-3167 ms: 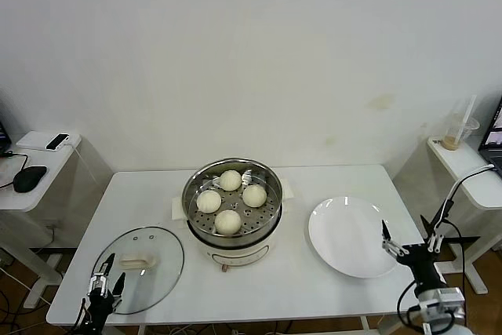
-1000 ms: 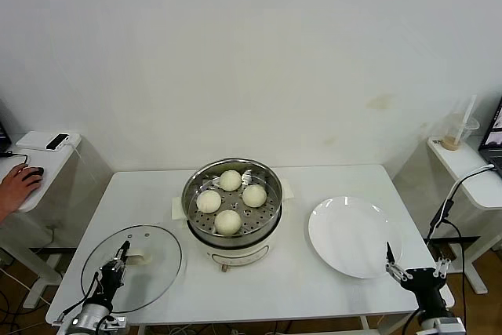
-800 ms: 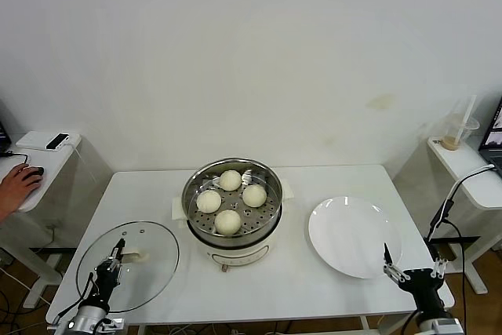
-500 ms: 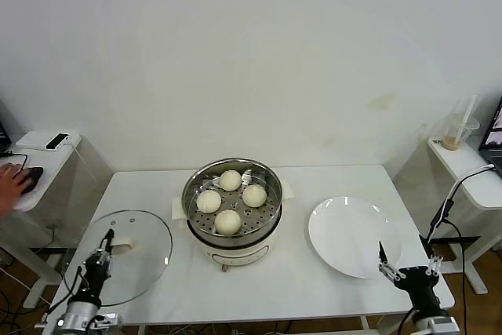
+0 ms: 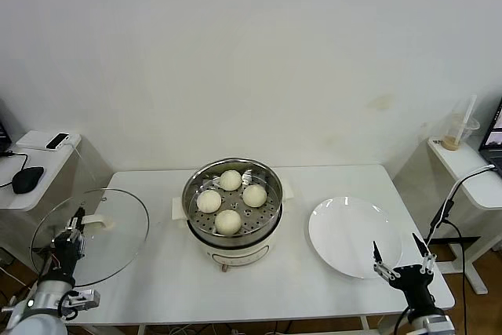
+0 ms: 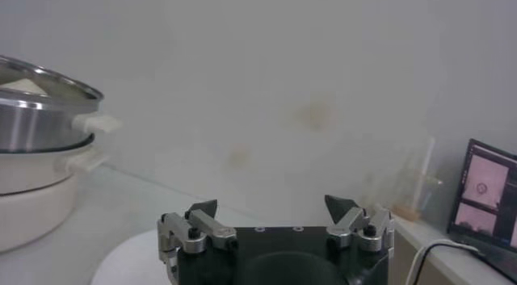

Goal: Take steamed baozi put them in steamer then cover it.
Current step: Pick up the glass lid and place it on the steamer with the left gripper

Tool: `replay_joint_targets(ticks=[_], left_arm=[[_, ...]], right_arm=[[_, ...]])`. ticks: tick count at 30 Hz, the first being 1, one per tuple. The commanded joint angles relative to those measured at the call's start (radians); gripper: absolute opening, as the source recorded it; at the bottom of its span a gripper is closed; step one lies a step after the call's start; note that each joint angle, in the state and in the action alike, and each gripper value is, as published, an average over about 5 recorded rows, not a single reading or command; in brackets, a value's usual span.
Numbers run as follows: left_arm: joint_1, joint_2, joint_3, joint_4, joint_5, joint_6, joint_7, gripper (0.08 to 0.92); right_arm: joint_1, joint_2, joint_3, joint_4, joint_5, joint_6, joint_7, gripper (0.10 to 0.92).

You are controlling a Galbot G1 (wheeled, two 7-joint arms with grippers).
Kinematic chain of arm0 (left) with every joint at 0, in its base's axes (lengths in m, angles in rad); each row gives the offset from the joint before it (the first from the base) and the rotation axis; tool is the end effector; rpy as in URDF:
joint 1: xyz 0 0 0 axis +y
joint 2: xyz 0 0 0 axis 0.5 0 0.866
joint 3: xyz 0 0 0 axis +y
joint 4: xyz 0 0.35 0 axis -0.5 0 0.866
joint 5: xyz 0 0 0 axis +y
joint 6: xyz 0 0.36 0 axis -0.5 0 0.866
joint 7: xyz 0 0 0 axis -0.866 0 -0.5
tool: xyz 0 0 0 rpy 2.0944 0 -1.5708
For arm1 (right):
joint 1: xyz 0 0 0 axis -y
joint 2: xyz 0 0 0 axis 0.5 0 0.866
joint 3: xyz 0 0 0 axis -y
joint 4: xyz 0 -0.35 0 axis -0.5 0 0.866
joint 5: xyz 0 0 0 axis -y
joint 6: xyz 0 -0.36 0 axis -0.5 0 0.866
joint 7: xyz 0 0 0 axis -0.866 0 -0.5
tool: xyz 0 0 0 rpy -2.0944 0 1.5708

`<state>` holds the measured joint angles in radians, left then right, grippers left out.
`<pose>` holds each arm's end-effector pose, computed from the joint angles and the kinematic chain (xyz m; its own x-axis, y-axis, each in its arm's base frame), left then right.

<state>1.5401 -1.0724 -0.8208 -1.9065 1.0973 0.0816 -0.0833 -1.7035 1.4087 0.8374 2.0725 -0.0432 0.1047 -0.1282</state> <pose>0.2126 0.1981 -0.2909 -0.9869 -0.1576 -0.0353 -0.0183 -0.1076 0.9940 0.1409 -0.1247 -0.3090 -0.9984 0.0346 0.0452 0.0167 0.9375 -0.3476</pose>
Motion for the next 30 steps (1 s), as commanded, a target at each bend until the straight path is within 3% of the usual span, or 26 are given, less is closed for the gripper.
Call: replay_joint_targets(ticks=[1, 8, 13, 22, 30], left_arm=[[-0.011, 0.081, 0.032, -0.163, -0.103, 0.079, 0.125, 0.138], [-0.117, 0.140, 0.194, -0.230, -0.113, 0.147, 0.185, 0.138], [-0.244, 0.133, 0.314, -0.215, -0.091, 0.194, 0.235, 0.138], [-0.444, 0.011, 0.535, -0.118, 0.031, 0.264, 0.295, 0.138], [-0.584, -0.081, 0.652, -0.038, 0.127, 0.302, 0.354, 0.138]], right_arm=[[-0.004, 0.003, -0.007, -0.002, -0.013, -0.003, -0.002, 0.823], [-0.005, 0.014, -0.022, -0.008, -0.041, -0.008, -0.004, 0.823], [0.003, 0.026, -0.042, -0.019, -0.077, -0.012, 0.000, 0.823], [0.017, 0.036, -0.074, -0.049, -0.124, -0.016, 0.001, 0.823], [0.029, 0.043, -0.079, -0.072, -0.139, -0.015, -0.002, 0.823]])
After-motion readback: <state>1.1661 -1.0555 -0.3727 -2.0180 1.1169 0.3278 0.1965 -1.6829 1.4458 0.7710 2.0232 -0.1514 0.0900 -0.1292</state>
